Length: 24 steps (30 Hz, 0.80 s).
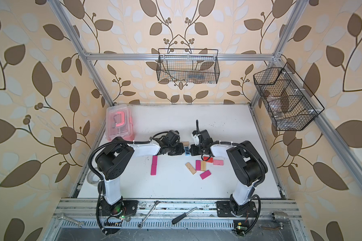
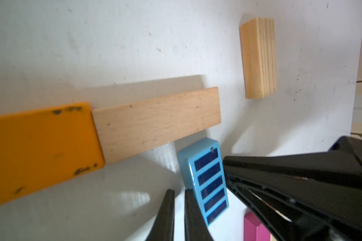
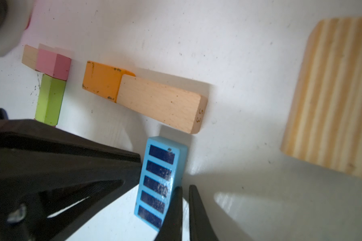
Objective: Assemble the number 7 with building blocks
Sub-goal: Assemble the building block at the center of the board.
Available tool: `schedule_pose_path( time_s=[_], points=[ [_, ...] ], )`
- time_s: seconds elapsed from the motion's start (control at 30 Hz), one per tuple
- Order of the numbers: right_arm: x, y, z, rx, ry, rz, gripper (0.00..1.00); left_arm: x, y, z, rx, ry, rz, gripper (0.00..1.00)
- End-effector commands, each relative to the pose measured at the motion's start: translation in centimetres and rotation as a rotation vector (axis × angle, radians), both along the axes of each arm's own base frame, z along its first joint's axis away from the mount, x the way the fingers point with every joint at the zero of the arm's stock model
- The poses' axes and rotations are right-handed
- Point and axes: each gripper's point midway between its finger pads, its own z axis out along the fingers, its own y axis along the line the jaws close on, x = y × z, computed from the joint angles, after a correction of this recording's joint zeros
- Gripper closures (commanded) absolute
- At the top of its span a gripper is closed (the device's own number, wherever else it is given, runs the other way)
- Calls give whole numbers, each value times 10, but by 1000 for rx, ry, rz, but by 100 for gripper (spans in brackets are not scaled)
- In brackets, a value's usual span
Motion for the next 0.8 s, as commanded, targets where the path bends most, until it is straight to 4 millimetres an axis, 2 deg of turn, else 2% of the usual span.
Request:
schedule_pose_path(
  time_s=[0.0, 0.77],
  points=[
    [-11, 7, -13, 8, 48, 46, 89, -3, -4, -8, 7, 28, -25, 86],
    [-13, 4, -14, 1, 49, 44, 89, 3, -6, -7, 1, 23, -33, 85]
  ],
)
